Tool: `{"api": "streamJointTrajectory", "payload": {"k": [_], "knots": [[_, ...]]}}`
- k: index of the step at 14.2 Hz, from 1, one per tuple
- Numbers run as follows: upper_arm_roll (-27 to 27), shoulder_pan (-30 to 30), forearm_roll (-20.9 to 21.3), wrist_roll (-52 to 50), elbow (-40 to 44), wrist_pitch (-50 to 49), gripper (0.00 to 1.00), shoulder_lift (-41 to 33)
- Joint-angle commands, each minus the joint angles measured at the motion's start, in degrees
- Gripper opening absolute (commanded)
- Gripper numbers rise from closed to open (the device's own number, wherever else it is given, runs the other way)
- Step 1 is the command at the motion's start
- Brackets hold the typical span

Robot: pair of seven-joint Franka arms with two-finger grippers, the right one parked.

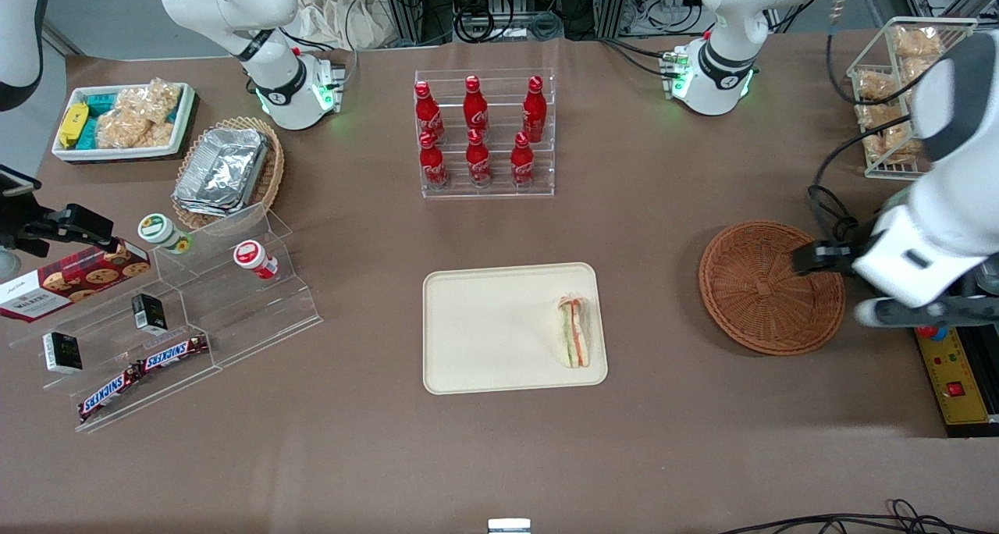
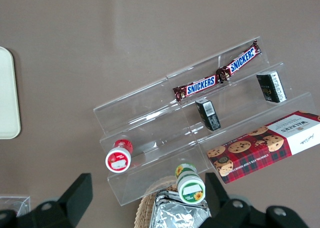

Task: Place sandwich from basket to tray

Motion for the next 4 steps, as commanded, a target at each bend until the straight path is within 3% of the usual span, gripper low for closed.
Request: {"api": "streamJointTrajectory", "payload": {"k": [1,4], "knots": [[-0.6,3.4,-0.9,1.6,-1.4,-0.5,0.99,-2.0],[-0.8,3.7,-1.2,1.5,-1.8,-0.7,0.99,-2.8]]}}
